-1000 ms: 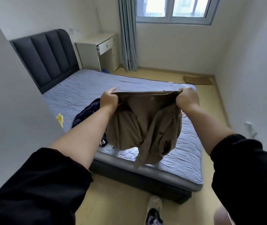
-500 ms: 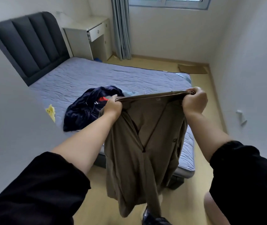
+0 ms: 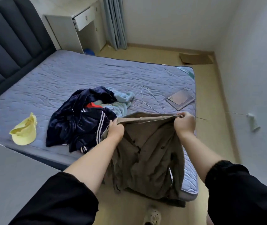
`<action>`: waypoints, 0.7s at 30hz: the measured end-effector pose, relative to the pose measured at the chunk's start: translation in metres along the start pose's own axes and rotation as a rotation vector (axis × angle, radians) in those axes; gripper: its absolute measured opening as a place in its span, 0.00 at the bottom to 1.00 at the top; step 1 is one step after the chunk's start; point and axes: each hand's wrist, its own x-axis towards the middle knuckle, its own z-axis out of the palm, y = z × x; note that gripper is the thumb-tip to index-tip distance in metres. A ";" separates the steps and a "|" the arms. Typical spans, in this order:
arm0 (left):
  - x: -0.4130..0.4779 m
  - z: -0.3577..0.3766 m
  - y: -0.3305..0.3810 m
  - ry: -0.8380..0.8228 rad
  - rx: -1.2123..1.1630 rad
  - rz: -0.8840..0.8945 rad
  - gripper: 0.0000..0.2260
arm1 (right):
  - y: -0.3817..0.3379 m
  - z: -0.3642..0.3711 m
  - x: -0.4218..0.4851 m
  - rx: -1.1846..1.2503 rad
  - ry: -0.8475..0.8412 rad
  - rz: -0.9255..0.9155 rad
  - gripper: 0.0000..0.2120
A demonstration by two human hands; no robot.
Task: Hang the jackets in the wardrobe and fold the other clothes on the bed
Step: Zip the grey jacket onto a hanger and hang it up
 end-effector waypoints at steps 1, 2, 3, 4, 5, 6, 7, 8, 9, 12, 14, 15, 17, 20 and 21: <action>0.009 0.007 -0.001 -0.029 0.008 -0.021 0.25 | 0.007 0.012 0.007 -0.010 -0.015 0.028 0.12; 0.019 0.013 -0.001 -0.055 0.005 -0.027 0.24 | 0.014 0.023 0.014 -0.021 -0.032 0.057 0.12; 0.029 0.017 0.000 -0.074 0.001 -0.029 0.24 | 0.020 0.034 0.020 -0.026 -0.052 0.090 0.12; 0.040 0.021 0.000 -0.085 0.004 -0.034 0.24 | 0.025 0.043 0.026 -0.026 -0.072 0.121 0.11; 0.052 0.025 0.000 -0.091 0.015 -0.046 0.24 | 0.029 0.052 0.032 -0.028 -0.092 0.144 0.10; 0.064 0.027 0.001 -0.097 0.028 -0.059 0.24 | 0.033 0.060 0.038 -0.037 -0.107 0.155 0.08; 0.077 0.029 0.001 -0.107 0.045 -0.067 0.24 | 0.036 0.069 0.044 -0.054 -0.118 0.157 0.05; 0.092 0.032 0.000 -0.123 0.061 -0.068 0.24 | 0.038 0.077 0.050 -0.069 -0.132 0.154 0.02; 0.106 0.035 0.000 -0.142 0.064 -0.069 0.23 | 0.041 0.086 0.057 -0.085 -0.151 0.148 0.02; 0.146 0.051 0.007 -0.192 -0.029 -0.072 0.20 | 0.044 0.116 0.079 -0.172 -0.199 0.130 0.05; 0.170 0.062 0.021 -0.220 -0.112 -0.094 0.18 | 0.036 0.133 0.098 -0.207 -0.195 0.130 0.06; 0.185 0.066 0.032 -0.222 -0.151 -0.119 0.18 | 0.027 0.141 0.110 -0.217 -0.179 0.117 0.06; 0.216 0.070 0.064 -0.227 -0.244 -0.129 0.18 | 0.003 0.151 0.140 -0.231 -0.116 0.059 0.08; 0.256 0.064 0.122 -0.206 -0.380 -0.037 0.18 | -0.040 0.154 0.192 -0.254 0.009 -0.095 0.13; 0.265 0.060 0.138 -0.202 -0.406 0.019 0.20 | -0.051 0.153 0.207 -0.269 0.011 -0.164 0.14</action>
